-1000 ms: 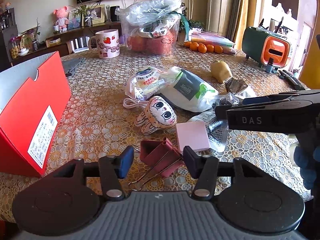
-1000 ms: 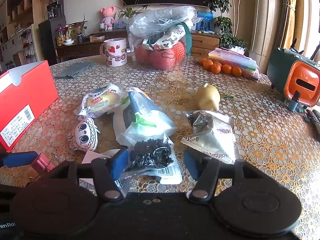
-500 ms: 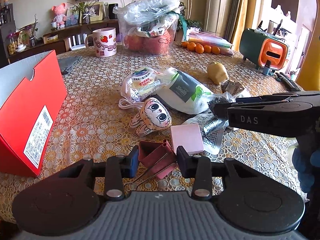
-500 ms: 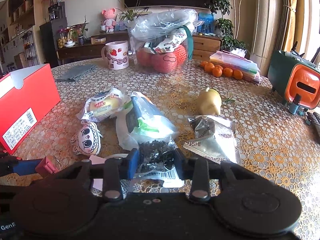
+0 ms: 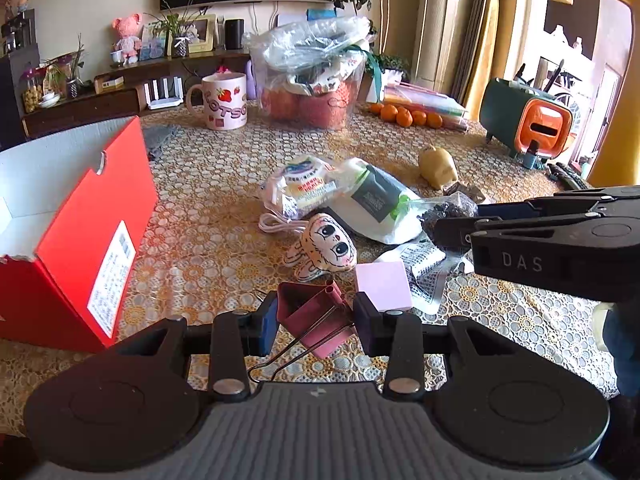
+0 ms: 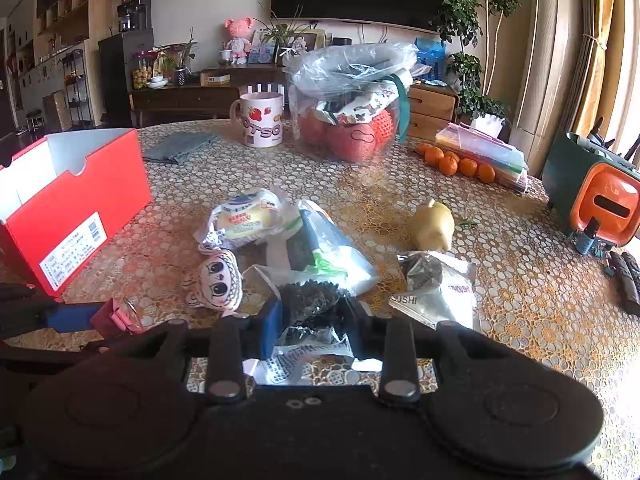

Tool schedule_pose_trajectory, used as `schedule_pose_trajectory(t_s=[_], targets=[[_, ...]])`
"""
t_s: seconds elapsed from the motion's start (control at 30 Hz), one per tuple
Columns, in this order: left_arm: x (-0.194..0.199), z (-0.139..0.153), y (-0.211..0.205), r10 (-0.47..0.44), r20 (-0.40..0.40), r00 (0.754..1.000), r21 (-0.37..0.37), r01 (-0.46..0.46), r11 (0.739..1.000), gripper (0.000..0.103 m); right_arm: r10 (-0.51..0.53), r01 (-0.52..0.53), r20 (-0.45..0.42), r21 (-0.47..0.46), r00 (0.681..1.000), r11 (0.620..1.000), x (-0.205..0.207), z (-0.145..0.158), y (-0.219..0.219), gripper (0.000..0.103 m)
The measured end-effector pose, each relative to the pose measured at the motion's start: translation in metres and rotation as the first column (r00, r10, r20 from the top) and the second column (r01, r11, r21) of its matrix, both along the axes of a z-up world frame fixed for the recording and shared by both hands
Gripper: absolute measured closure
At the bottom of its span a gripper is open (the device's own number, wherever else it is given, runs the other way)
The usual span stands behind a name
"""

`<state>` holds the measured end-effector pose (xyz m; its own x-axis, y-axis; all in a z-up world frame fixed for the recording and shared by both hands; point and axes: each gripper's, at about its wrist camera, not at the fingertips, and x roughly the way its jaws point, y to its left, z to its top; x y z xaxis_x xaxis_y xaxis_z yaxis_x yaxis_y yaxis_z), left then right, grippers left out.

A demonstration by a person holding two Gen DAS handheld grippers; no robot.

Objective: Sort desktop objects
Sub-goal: 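Carry the pink clip and black bag over the red shoebox with both tools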

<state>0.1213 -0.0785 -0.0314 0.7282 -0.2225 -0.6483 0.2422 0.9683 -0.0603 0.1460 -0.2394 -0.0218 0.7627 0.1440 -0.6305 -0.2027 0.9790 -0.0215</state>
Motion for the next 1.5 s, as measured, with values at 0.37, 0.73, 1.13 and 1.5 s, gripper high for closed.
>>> schedule_pose_trajectory(t_s=[0.37, 0.73, 1.13, 1.5], targets=[[-0.027, 0.047, 0.039, 0.000, 0.069, 0.998, -0.018, 0.001, 1.000, 0.065, 0.077, -0.078, 0.016, 0.025, 0.997, 0.997, -0.028, 0.041, 0.032, 0.070], [-0.045, 0.088, 0.101, 0.027, 0.104, 0.994, -0.056, -0.022, 0.998, 0.065, 0.208, -0.211, 0.064, 0.044, 0.976, 0.976, -0.048, 0.088, 0.081, 0.070], [-0.031, 0.124, 0.179, 0.119, 0.168, 0.979, 0.007, -0.121, 0.993, 0.065, 0.323, -0.327, 0.086, 0.026, 0.942, 0.945, -0.035, 0.115, 0.136, 0.069], [0.032, 0.118, 0.235, 0.153, 0.094, 0.984, 0.096, -0.162, 0.982, 0.065, 0.411, -0.412, 0.064, -0.010, 0.909, 0.911, 0.002, 0.114, 0.196, 0.070]])
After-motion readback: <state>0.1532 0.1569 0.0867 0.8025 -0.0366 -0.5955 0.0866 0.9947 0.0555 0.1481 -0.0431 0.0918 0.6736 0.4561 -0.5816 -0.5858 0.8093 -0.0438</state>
